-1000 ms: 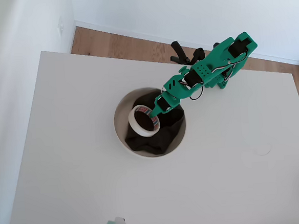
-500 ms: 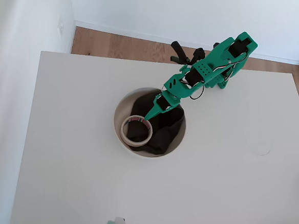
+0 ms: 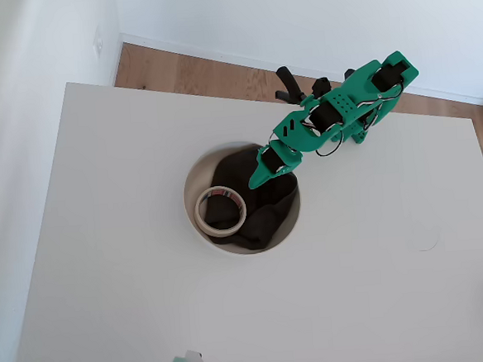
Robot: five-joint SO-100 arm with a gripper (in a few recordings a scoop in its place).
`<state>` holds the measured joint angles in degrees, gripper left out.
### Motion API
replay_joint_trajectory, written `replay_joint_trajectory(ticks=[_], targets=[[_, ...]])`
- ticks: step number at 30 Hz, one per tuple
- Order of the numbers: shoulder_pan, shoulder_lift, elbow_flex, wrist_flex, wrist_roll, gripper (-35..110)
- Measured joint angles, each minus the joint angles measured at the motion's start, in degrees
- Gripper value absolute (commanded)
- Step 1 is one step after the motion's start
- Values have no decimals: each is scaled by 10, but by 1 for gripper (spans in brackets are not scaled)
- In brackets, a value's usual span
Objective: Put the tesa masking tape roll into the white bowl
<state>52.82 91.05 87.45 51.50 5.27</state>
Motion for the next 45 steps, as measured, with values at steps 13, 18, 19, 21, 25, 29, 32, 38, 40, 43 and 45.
replay_joint_trajectory(ticks=[13,18,19,21,25,29,32,38,40,43,45], targets=[[-272,255,-6,246,14,-8],[-369,356,0,336,14,-8],[-385,382,14,344,12,-8],[-420,436,50,359,9,-8],[-477,548,149,364,1,-8],[-503,657,282,341,-4,-8],[-505,719,379,316,-11,-8],[-474,844,561,258,-35,-8],[-465,875,610,249,-46,-8],[-457,926,664,245,-51,-8],[-449,965,691,253,-51,-8]])
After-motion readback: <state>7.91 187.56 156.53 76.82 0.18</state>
